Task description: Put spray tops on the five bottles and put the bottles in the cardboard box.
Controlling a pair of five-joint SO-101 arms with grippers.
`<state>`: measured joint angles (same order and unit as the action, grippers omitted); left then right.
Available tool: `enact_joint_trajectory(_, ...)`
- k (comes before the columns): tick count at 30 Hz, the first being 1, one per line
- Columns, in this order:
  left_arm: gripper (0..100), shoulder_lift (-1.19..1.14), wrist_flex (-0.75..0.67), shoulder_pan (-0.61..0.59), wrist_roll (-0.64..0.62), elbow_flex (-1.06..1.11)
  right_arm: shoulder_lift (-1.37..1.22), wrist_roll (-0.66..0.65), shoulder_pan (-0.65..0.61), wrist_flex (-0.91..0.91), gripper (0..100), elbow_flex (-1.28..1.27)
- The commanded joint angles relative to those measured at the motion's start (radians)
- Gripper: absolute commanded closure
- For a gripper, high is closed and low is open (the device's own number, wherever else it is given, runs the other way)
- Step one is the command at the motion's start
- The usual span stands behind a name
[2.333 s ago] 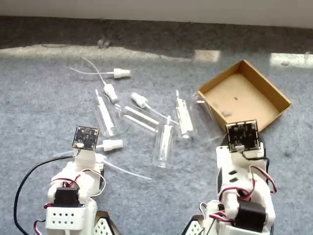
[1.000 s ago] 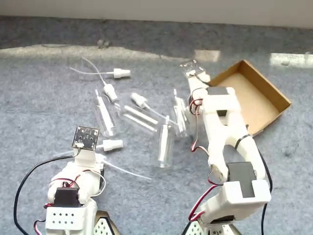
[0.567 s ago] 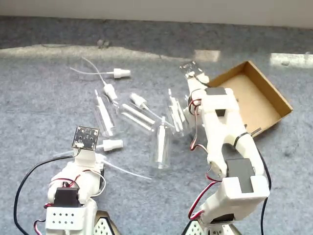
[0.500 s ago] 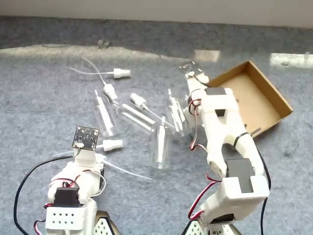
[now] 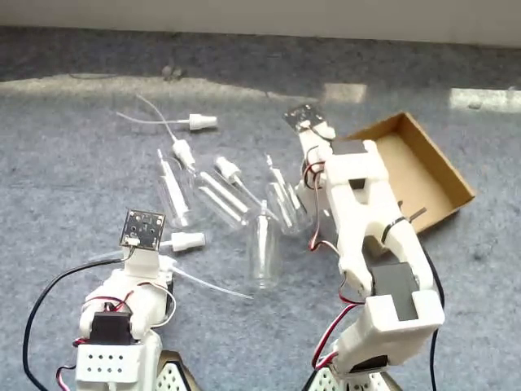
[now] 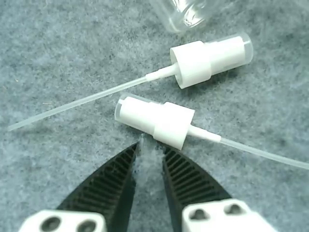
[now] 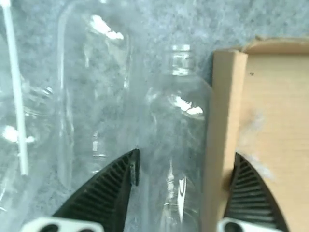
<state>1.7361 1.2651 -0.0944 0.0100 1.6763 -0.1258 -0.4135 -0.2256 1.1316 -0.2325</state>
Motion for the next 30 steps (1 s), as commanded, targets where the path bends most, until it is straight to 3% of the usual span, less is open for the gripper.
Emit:
enact_joint_trajectory(1,99,0.005,0.005,0.016,-0.005,0.021,0.062,-0.009,-0.004,0.064,76.3,0.127)
enact_joint_trajectory(9,99,0.005,0.005,0.016,-0.005,0.021,0.059,-0.009,-0.001,0.193,74.4,0.277)
enact_joint_trajectory(14,99,0.005,0.005,0.016,-0.005,0.021,0.058,-0.009,-0.002,0.197,67.1,0.285)
enact_joint_trajectory(24,99,0.005,0.005,0.016,-0.005,0.021,0.059,-0.009,-0.131,0.199,67.1,0.285)
enact_joint_trajectory(30,99,0.005,0.005,0.016,-0.005,0.021,-0.019,-0.015,-0.11,0.191,67.1,0.283)
